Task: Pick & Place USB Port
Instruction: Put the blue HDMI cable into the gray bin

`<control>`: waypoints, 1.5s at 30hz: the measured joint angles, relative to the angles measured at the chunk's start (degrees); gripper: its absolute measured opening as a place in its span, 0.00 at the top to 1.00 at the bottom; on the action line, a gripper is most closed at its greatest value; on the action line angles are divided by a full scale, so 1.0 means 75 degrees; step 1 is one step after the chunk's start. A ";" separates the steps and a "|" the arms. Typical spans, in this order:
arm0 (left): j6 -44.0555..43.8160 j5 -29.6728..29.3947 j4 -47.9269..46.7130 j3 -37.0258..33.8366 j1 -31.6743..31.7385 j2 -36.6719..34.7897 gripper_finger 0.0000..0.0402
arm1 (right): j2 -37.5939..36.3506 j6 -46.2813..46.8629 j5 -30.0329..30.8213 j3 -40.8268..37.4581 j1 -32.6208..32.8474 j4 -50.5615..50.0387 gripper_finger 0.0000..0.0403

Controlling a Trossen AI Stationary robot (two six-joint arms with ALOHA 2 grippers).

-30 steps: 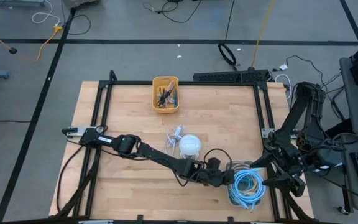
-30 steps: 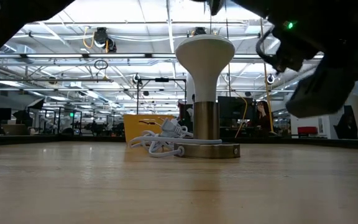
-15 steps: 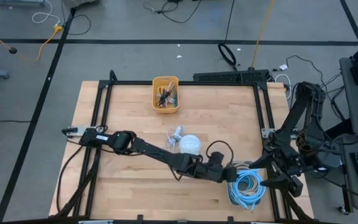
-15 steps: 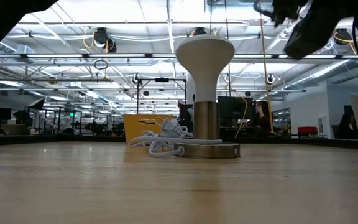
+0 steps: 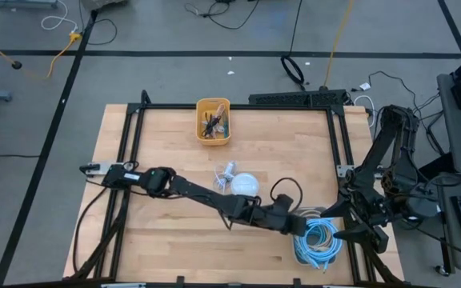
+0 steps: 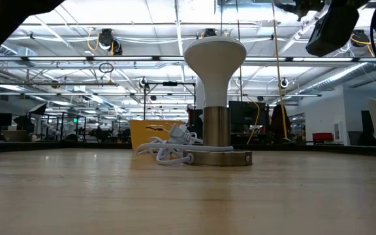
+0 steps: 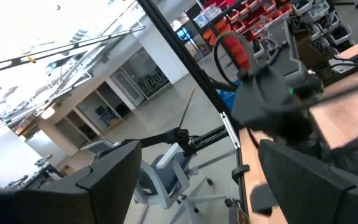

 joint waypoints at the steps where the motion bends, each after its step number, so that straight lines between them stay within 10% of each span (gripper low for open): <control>1: 0.0080 0.0011 0.0048 0.0006 0.0023 -0.0011 1.00 | 0.0000 0.0018 0.0015 0.0000 0.0000 -0.0034 0.22; 9: 0.0349 -0.0049 0.0021 0.0113 -0.0085 -0.0009 1.00 | 0.0087 0.4389 -0.0859 0.0000 -0.0003 -0.4181 0.30; 18: 0.0163 -0.0050 -0.0561 0.0110 -0.0371 0.0004 1.00 | 0.0706 0.5329 -0.3207 -0.0003 0.0000 -0.5168 0.96; 28: 0.0989 -0.0887 -0.2066 0.0113 -0.0382 -0.1081 1.00 | 0.1498 0.5406 -0.5549 -0.0329 -0.0332 -0.5716 1.00; 45: 0.1637 -0.2011 -0.2309 0.0113 -0.0643 -0.1890 1.00 | 0.3321 0.2981 -0.6009 -0.0434 -0.1917 -0.5307 1.00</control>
